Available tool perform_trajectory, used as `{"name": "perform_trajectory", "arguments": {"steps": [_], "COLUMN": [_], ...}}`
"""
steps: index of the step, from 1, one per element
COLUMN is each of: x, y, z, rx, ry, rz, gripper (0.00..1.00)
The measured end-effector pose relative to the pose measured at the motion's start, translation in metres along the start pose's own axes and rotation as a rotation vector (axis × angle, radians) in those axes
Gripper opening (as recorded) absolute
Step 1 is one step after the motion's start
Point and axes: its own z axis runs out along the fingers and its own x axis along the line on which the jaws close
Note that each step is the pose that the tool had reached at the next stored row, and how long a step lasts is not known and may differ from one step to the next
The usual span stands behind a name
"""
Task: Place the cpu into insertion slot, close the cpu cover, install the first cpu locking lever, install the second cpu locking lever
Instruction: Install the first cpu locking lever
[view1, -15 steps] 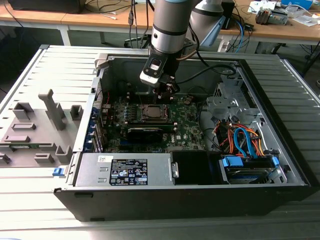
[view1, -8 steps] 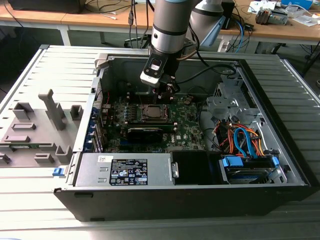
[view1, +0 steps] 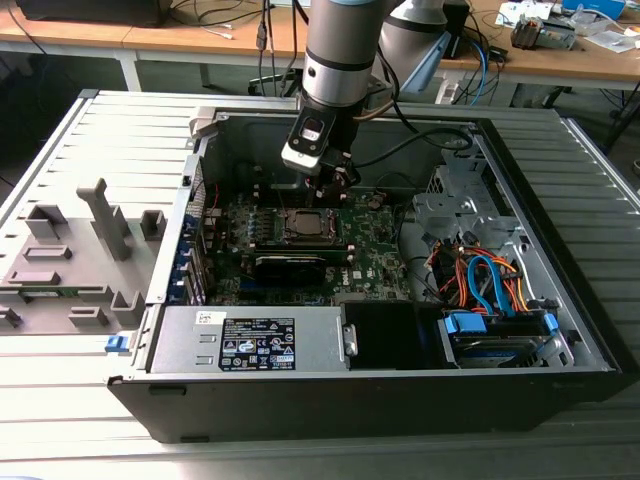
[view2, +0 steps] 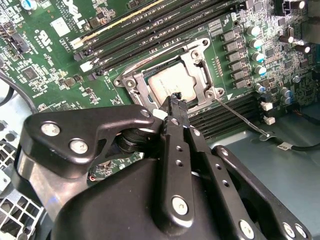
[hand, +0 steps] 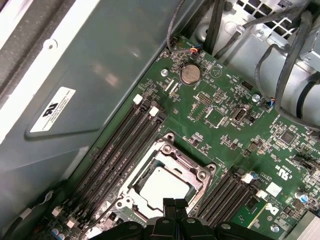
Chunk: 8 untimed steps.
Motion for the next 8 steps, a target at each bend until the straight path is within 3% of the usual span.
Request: {"name": "perform_trajectory", "arguments": {"steps": [8], "x": [0.0000], "y": [0.0000], "z": [0.0000], "rx": [0.0016], "ry": [-0.0018], "rz": [-0.041], "gripper": [0.11]}}
